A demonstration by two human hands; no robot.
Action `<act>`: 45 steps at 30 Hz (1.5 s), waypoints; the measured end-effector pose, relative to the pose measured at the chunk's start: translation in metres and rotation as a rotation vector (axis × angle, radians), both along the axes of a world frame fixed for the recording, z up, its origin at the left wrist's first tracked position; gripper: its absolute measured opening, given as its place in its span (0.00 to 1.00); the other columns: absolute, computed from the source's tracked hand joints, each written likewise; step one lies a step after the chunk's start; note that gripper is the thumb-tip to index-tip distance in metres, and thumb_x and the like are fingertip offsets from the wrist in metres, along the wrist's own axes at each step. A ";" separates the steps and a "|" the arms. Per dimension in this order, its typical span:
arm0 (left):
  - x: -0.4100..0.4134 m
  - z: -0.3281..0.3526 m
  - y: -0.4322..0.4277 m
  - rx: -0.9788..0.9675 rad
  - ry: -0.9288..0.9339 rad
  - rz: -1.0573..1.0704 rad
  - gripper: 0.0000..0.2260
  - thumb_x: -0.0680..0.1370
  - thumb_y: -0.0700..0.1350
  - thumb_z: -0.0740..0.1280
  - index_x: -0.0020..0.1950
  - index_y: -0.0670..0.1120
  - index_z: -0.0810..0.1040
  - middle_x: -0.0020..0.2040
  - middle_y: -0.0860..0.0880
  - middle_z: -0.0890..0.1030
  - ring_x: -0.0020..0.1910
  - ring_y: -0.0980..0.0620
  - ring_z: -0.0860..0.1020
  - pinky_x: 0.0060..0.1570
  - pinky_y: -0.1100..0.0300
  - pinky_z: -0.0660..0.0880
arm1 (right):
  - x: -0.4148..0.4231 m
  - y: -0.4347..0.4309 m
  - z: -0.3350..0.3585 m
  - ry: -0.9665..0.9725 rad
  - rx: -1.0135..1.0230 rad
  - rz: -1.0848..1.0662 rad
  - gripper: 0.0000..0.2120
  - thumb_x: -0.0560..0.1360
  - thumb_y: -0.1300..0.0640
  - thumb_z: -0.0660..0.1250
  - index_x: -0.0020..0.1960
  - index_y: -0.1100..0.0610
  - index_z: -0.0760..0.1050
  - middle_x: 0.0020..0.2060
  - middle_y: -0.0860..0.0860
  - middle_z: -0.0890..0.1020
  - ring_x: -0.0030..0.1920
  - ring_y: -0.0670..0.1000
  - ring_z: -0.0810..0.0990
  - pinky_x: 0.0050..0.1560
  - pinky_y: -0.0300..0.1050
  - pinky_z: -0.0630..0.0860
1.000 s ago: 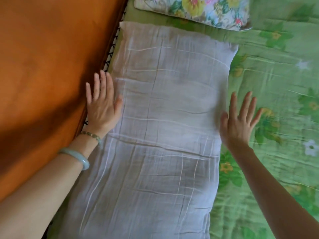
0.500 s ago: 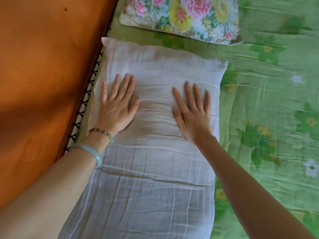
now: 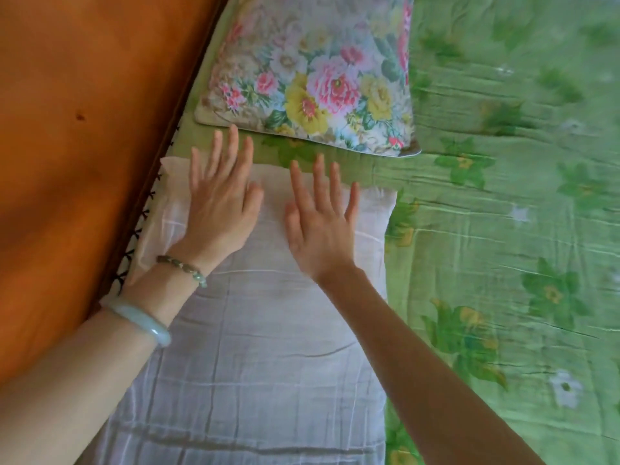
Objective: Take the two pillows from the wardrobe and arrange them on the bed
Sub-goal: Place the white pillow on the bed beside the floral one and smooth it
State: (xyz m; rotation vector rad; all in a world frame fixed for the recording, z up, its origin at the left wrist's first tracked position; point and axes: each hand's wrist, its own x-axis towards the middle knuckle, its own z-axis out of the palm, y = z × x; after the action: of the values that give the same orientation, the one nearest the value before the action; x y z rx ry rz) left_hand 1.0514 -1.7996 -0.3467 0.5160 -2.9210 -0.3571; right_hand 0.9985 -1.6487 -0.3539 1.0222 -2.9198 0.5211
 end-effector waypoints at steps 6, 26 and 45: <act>0.022 -0.061 -0.015 -0.171 -0.235 -0.110 0.30 0.80 0.60 0.42 0.78 0.48 0.59 0.78 0.48 0.61 0.78 0.48 0.56 0.75 0.42 0.43 | -0.018 0.008 -0.055 -0.026 0.295 0.185 0.26 0.80 0.42 0.41 0.77 0.43 0.43 0.78 0.51 0.48 0.78 0.54 0.43 0.72 0.59 0.30; 0.085 -0.063 0.027 -0.137 -0.274 -0.080 0.28 0.81 0.61 0.44 0.79 0.51 0.57 0.79 0.46 0.56 0.78 0.45 0.54 0.74 0.38 0.46 | 0.050 0.025 -0.058 -0.134 0.237 -0.111 0.28 0.78 0.38 0.43 0.77 0.41 0.46 0.78 0.53 0.49 0.77 0.58 0.46 0.71 0.69 0.40; 0.185 -0.072 0.066 -0.076 -0.349 -0.071 0.29 0.81 0.64 0.43 0.78 0.54 0.58 0.79 0.46 0.58 0.78 0.42 0.57 0.71 0.33 0.52 | 0.139 0.077 -0.066 -0.188 0.295 -0.095 0.28 0.79 0.38 0.47 0.76 0.42 0.47 0.77 0.56 0.56 0.76 0.61 0.55 0.70 0.72 0.46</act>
State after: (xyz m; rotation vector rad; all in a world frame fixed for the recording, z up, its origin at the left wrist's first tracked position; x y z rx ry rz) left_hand 1.2361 -1.7340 -0.4192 0.5094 -3.2802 -0.1768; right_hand 1.1376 -1.5713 -0.4198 0.8933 -3.2662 0.1948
